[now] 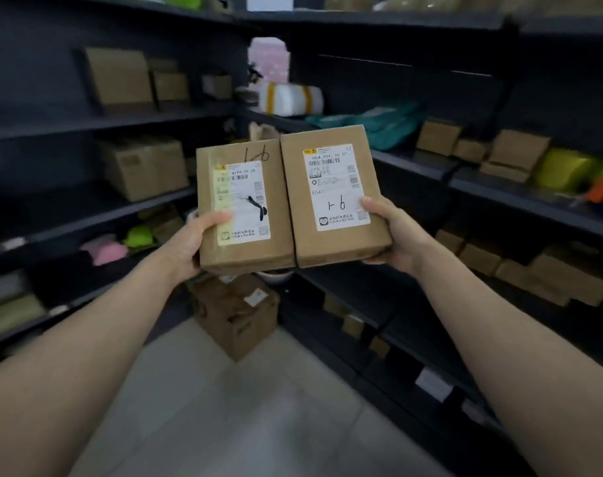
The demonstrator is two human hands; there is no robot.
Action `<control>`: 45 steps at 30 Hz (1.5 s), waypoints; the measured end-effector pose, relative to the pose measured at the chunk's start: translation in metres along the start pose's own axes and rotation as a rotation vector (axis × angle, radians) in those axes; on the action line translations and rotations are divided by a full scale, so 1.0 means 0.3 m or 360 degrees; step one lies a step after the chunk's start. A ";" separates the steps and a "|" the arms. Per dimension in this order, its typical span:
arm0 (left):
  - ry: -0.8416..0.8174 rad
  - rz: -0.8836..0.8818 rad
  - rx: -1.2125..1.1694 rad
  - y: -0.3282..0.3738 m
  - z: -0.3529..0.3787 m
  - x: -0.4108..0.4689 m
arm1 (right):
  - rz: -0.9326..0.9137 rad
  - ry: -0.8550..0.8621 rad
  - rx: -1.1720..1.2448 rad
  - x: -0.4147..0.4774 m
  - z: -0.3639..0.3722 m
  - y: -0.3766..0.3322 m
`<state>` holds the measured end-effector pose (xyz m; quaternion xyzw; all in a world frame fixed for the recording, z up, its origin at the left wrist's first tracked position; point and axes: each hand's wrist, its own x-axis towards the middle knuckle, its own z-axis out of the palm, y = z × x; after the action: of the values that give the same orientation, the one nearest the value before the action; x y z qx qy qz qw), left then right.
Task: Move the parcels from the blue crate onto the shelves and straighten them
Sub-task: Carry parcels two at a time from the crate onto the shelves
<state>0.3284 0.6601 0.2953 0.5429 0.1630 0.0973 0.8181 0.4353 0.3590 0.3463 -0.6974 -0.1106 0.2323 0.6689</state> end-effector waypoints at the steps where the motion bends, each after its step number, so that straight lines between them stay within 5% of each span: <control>1: 0.0067 0.0019 -0.0011 0.023 -0.076 -0.003 | -0.0001 -0.0060 -0.0023 0.045 0.079 -0.009; 15: 0.0911 0.0236 0.0003 0.264 -0.949 -0.402 | 0.0170 -0.0771 -0.0059 0.502 1.160 -0.027; 23: 0.1472 0.0441 -0.0097 0.356 -1.214 -0.629 | 0.0209 -0.1400 -0.0062 0.580 1.736 -0.057; 32: 0.2003 0.0602 -0.0220 0.436 -1.437 -0.822 | 0.0177 -0.1787 -0.0135 0.553 2.254 -0.118; 45: 0.2160 0.0745 -0.0077 0.675 -2.137 -1.398 | 0.0194 -0.1972 -0.0027 0.123 3.232 -0.067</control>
<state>-0.2957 1.1474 0.3199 0.3652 0.5128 0.5898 0.5059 0.0127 1.2326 0.3621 -0.4435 -0.4400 0.6307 0.4605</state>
